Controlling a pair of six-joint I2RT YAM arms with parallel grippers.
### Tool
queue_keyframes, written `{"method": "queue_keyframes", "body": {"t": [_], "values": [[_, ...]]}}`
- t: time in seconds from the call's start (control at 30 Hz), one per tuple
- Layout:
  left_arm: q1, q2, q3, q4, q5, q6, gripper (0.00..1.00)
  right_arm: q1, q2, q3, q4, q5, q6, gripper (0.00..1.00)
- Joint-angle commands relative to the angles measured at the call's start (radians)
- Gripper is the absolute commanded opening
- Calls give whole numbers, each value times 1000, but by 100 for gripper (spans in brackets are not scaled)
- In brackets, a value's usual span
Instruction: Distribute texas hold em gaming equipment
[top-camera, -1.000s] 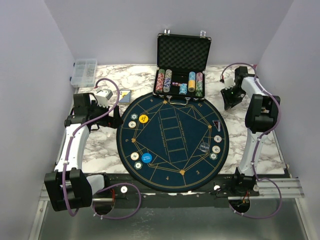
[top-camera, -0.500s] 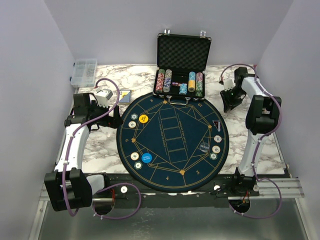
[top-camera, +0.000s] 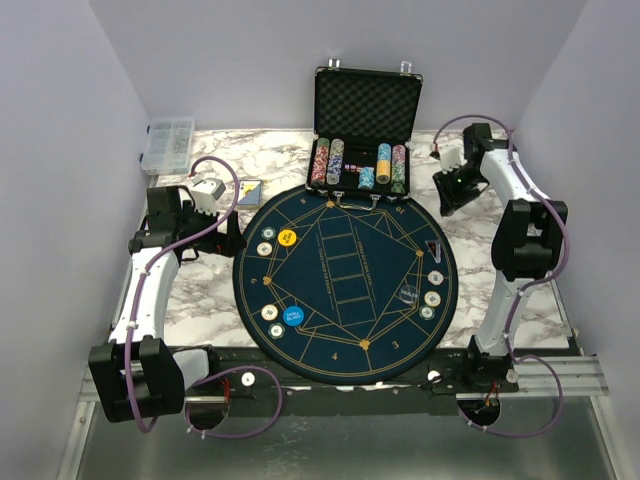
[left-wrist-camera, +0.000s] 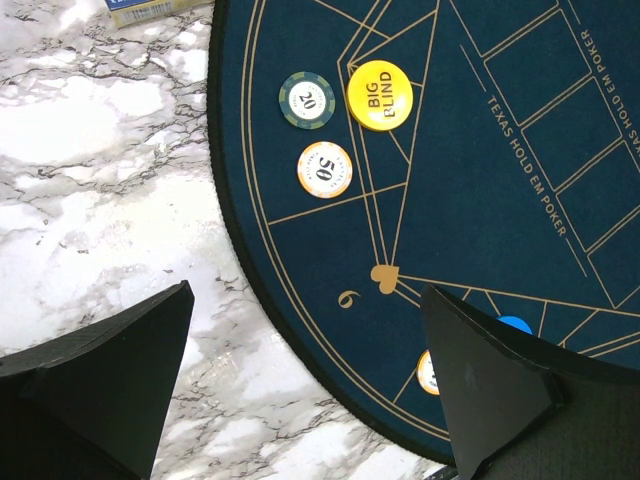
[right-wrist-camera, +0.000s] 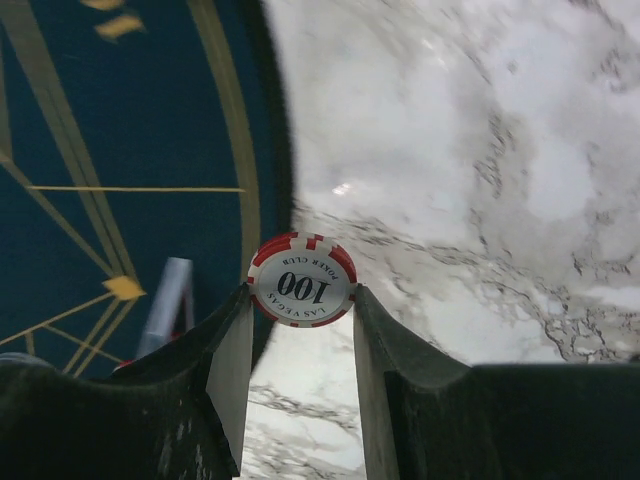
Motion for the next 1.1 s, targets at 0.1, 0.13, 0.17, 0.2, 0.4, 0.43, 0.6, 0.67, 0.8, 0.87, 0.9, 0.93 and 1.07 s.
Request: {"method": "queue_keyframes", "body": {"t": [0.1,0.13,0.17,0.2,0.4,0.43,0.6,0.67,0.8,0.87,0.9,0.93,1.07], "values": [[-5,-2,21,9,-9,-8,98,235,-157,-35,-32,-52,31,1],[-5,-3,21,9,-10,-8,98,278,-177,-53,-24,-55,38,1],[-5,-4,21,9,-8,-10,98,321,-195,-74,-15,-60,48,1],[-4,-4,21,7,-4,-11,99,361,-207,-92,-8,-66,55,1],[-5,-8,27,-1,6,-12,98,613,-259,-269,95,-59,91,1],[-4,-8,27,-4,7,-14,98,648,-257,-292,113,-49,93,1],[-5,-11,29,-9,3,-13,98,749,-221,-331,156,-35,113,26],[-5,-12,29,-9,1,-13,98,756,-217,-321,163,-65,130,43],[-5,-12,27,-10,-5,-12,99,756,-220,-296,170,-83,144,55],[-4,-12,29,-10,-3,-12,99,756,-213,-293,165,-84,146,57],[-4,-10,28,-10,-3,-12,98,756,-210,-296,171,-80,149,58],[-5,-11,28,-10,-1,-11,98,755,-208,-300,176,-76,151,58],[-4,-12,28,-10,-2,-8,99,756,-188,-305,186,-51,162,58]]}}
